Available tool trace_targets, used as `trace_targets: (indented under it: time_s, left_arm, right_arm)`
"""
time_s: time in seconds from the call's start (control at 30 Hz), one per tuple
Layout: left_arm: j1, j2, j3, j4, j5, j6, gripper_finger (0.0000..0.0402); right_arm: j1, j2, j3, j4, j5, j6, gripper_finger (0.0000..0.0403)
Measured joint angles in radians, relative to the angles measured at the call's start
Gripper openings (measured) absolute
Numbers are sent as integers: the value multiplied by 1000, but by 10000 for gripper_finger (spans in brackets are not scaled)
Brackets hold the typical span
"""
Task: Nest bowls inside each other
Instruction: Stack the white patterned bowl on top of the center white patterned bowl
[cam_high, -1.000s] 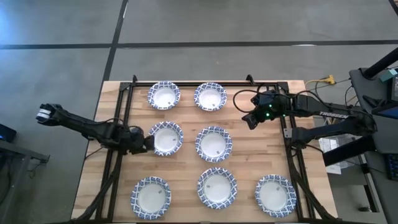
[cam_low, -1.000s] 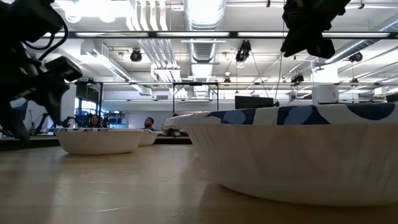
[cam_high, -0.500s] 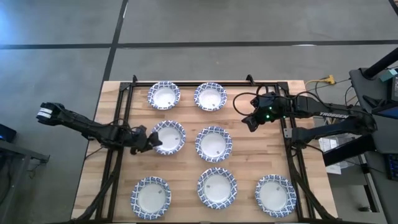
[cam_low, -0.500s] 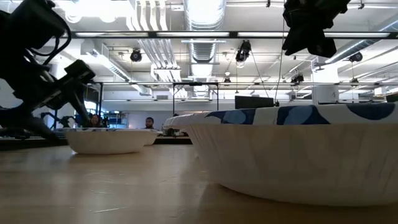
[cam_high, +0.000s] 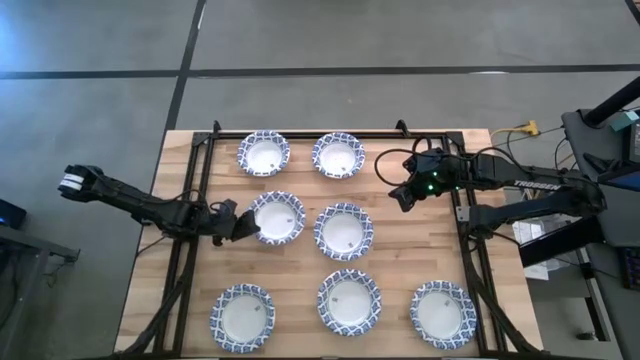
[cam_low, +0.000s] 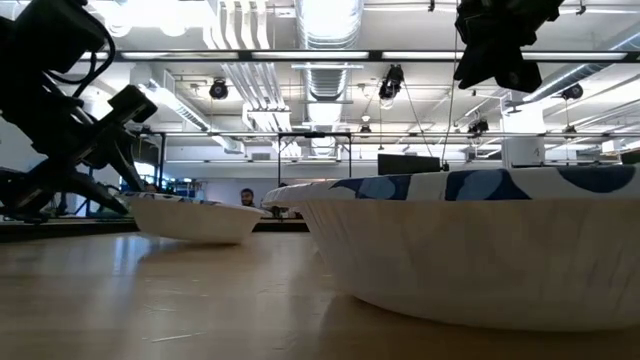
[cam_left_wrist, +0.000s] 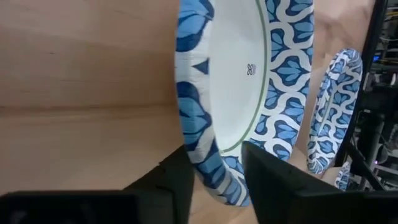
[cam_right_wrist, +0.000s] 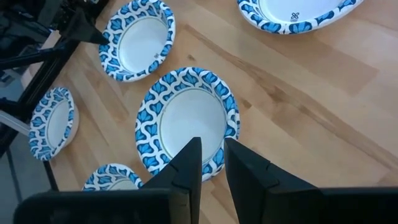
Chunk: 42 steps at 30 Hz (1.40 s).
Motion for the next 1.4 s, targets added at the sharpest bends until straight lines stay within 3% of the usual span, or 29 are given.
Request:
trace_targets:
  time_s: [0.4,0.63,1.0,1.13,1.4]
  left_arm:
    - [0,-7,1,22,-14,16,14]
    - [0,-12,35,53,-35,58,2]
    - [11,63,281,118,-41,217,0]
    - [56,187,367,196,112,281,0]
    - [200,557,524,409,461,324,0]
  right_arm:
    - [0,0,0,-1,0,10,63]
    - [0,0,0,-1,0,-17,63]
    - [0,-1,0,-18,0,-43,63]
    - [0,-20,0,-78,0,-56,63]
    - [0,-125,0,-173,0,-117,63]
